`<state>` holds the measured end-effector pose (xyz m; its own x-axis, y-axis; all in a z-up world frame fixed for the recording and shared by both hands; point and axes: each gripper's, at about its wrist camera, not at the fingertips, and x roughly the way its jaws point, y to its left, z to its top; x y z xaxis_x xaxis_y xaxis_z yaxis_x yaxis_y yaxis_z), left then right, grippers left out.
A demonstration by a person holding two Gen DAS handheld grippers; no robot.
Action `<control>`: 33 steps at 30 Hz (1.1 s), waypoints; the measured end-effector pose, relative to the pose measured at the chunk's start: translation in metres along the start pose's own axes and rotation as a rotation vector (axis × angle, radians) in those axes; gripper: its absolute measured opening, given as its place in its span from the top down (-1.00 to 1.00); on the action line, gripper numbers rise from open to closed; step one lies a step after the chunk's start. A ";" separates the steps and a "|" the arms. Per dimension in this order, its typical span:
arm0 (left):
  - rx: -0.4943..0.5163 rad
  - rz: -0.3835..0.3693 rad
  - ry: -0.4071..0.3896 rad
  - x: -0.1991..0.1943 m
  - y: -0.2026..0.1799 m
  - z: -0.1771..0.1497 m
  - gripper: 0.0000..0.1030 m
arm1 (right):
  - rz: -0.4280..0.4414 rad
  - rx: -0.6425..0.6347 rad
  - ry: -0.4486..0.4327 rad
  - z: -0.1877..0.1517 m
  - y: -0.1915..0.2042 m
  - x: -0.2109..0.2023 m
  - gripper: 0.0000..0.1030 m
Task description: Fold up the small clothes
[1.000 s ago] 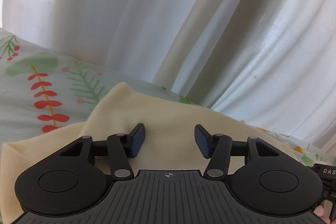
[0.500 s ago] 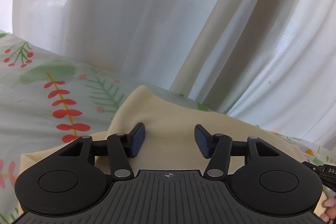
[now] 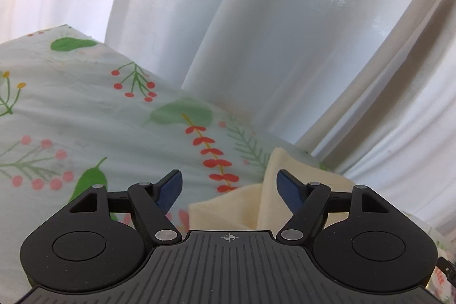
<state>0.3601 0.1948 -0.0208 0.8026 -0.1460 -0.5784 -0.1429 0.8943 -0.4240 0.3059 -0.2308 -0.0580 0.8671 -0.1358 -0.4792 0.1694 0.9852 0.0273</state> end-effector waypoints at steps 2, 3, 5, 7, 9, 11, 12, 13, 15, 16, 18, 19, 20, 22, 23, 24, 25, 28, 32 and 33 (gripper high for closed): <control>-0.018 -0.064 0.045 -0.019 0.009 -0.006 -0.53 | 0.078 0.027 0.032 -0.014 0.004 -0.027 0.17; -0.032 -0.087 0.073 -0.026 0.012 -0.011 -0.53 | 0.101 0.033 0.053 -0.020 0.006 -0.034 0.17; -0.064 -0.107 0.121 -0.032 0.017 -0.022 -0.52 | 0.125 0.029 0.088 -0.032 0.012 -0.042 0.17; -0.096 -0.147 0.168 -0.029 0.020 -0.032 -0.52 | 0.135 0.006 0.114 -0.042 0.017 -0.045 0.17; -0.121 -0.152 0.202 -0.023 0.021 -0.039 -0.40 | 0.138 -0.006 0.132 -0.044 0.020 -0.046 0.17; -0.137 -0.158 0.227 -0.017 0.022 -0.043 -0.30 | 0.149 0.009 0.136 -0.044 0.020 -0.047 0.17; -0.143 -0.160 0.224 -0.015 0.023 -0.044 -0.17 | 0.158 0.016 0.133 -0.045 0.020 -0.049 0.17; -0.151 -0.164 0.224 -0.013 0.025 -0.046 -0.12 | 0.160 0.017 0.130 -0.046 0.020 -0.049 0.17; -0.188 -0.175 0.235 -0.008 0.030 -0.047 0.23 | 0.163 0.009 0.127 -0.046 0.022 -0.052 0.18; -0.206 -0.183 0.248 -0.004 0.033 -0.047 0.34 | 0.161 0.004 0.127 -0.046 0.022 -0.052 0.18; -0.233 -0.199 0.268 0.002 0.039 -0.047 0.49 | 0.160 0.001 0.132 -0.047 0.022 -0.050 0.18; -0.241 -0.209 0.273 0.003 0.040 -0.046 0.53 | 0.158 0.006 0.137 -0.046 0.022 -0.050 0.18; -0.245 -0.213 0.274 0.003 0.041 -0.046 0.59 | 0.153 0.011 0.142 -0.046 0.022 -0.048 0.20; -0.254 -0.219 0.267 0.001 0.040 -0.044 0.66 | 0.145 0.015 0.149 -0.046 0.021 -0.046 0.22; -0.247 -0.226 0.256 -0.003 0.037 -0.042 0.69 | 0.143 0.018 0.149 -0.045 0.020 -0.046 0.23; -0.236 -0.236 0.241 -0.007 0.033 -0.041 0.69 | 0.141 0.019 0.148 -0.045 0.020 -0.045 0.23; -0.224 -0.261 0.221 -0.012 0.028 -0.038 0.70 | 0.138 0.020 0.144 -0.044 0.019 -0.045 0.23; -0.180 -0.320 0.186 -0.025 0.005 -0.030 0.70 | 0.131 0.026 0.137 -0.041 0.016 -0.044 0.27; -0.106 -0.404 0.170 -0.031 -0.043 -0.024 0.71 | 0.124 0.051 0.124 -0.037 0.011 -0.044 0.31; -0.082 -0.421 0.173 -0.031 -0.056 -0.026 0.71 | 0.125 0.054 0.124 -0.037 0.010 -0.044 0.31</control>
<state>0.3282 0.1378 0.0029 0.6932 -0.5639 -0.4489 0.1236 0.7065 -0.6968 0.2523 -0.2107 -0.0689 0.8192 0.0047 -0.5735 0.0918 0.9860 0.1392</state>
